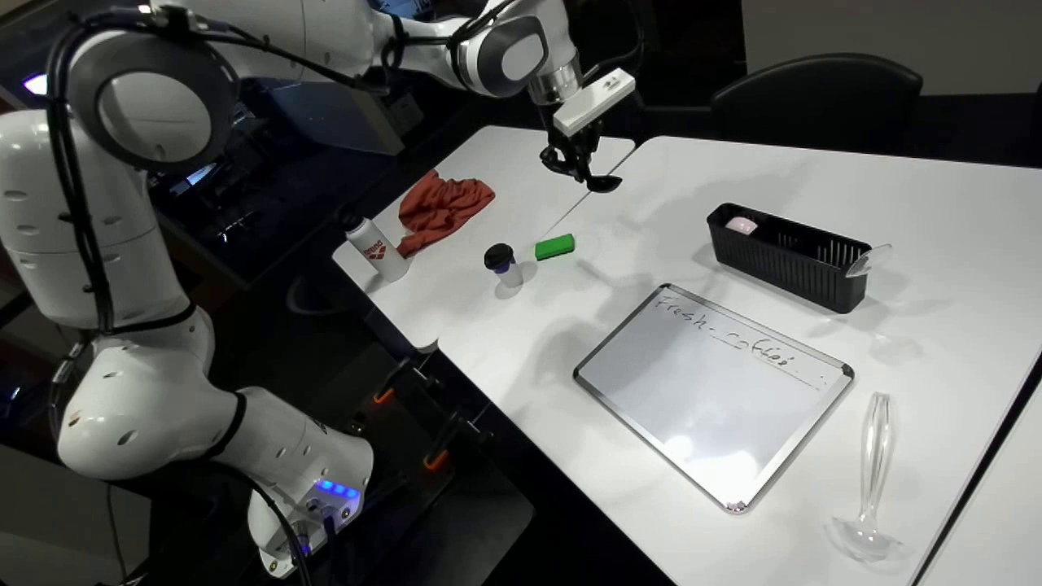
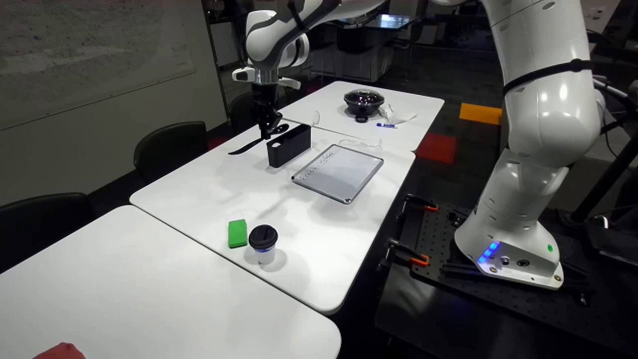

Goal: Move the black spoon forward

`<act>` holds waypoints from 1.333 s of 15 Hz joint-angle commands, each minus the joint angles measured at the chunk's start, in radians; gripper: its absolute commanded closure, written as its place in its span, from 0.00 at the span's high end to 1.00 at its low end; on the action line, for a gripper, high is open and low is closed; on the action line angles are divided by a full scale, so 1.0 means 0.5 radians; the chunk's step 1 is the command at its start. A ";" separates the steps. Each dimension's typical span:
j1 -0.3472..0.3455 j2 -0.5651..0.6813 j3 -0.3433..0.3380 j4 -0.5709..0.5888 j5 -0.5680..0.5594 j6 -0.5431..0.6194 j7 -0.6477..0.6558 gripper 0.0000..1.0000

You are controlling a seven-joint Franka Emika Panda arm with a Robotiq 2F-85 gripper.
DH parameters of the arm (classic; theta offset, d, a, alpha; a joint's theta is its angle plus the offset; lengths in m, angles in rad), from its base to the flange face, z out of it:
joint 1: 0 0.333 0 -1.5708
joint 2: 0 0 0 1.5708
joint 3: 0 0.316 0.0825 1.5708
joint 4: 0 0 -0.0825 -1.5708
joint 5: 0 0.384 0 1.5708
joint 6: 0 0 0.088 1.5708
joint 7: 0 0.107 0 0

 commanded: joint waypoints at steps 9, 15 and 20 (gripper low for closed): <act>0.126 -0.226 -0.181 -0.261 0.041 -0.094 -0.554 0.04; 0.118 -0.388 -0.256 -0.631 0.015 0.010 -1.311 0.04; 0.187 -0.295 -0.366 -0.692 -0.061 0.017 -1.553 0.14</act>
